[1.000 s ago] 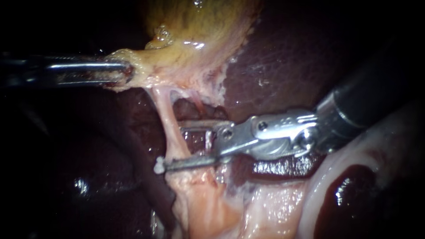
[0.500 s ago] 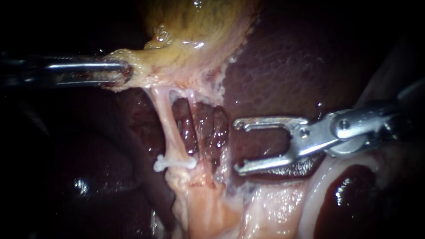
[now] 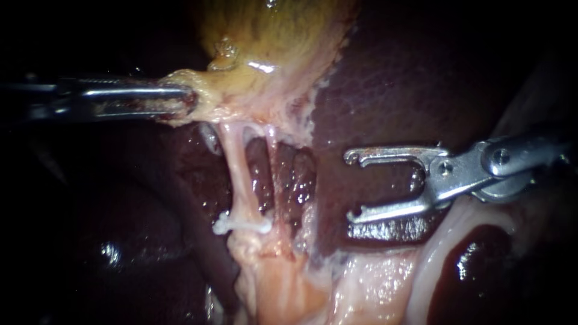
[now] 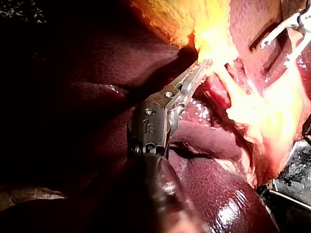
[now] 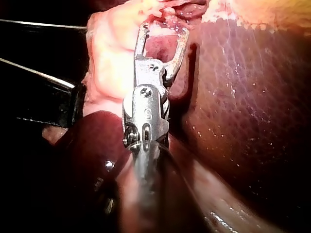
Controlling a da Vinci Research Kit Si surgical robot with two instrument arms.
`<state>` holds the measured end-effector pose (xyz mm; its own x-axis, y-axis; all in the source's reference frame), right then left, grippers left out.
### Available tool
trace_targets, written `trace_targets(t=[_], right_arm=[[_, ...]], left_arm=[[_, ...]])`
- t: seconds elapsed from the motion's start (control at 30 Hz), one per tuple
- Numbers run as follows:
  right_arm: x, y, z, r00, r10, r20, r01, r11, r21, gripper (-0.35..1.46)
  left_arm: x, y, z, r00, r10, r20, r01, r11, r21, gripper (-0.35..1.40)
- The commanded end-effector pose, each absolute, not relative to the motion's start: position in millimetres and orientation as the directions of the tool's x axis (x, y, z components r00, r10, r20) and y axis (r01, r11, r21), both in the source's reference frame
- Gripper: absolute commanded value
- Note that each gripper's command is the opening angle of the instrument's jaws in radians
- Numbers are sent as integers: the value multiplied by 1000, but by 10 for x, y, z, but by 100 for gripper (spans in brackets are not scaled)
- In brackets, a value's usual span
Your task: Going back first clip left tube
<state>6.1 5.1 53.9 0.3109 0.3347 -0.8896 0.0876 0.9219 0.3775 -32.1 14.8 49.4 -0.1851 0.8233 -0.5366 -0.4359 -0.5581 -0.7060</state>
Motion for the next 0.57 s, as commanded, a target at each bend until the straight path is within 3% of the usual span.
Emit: trace_targets(t=[0.03,0.27,0.57], right_arm=[[61,51,540,311,335,-890,88,922,377,49],[58,51,542,311,335,-890,88,922,378,49],[57,51,542,311,334,-890,86,922,377,49]], left_arm=[[-326,148,499,-187,822,-538,-432,-561,-706,-35],[-352,141,520,-201,818,-538,-417,-569,-709,-35],[-349,144,519,-203,818,-538,-413,-569,-711,-35]])
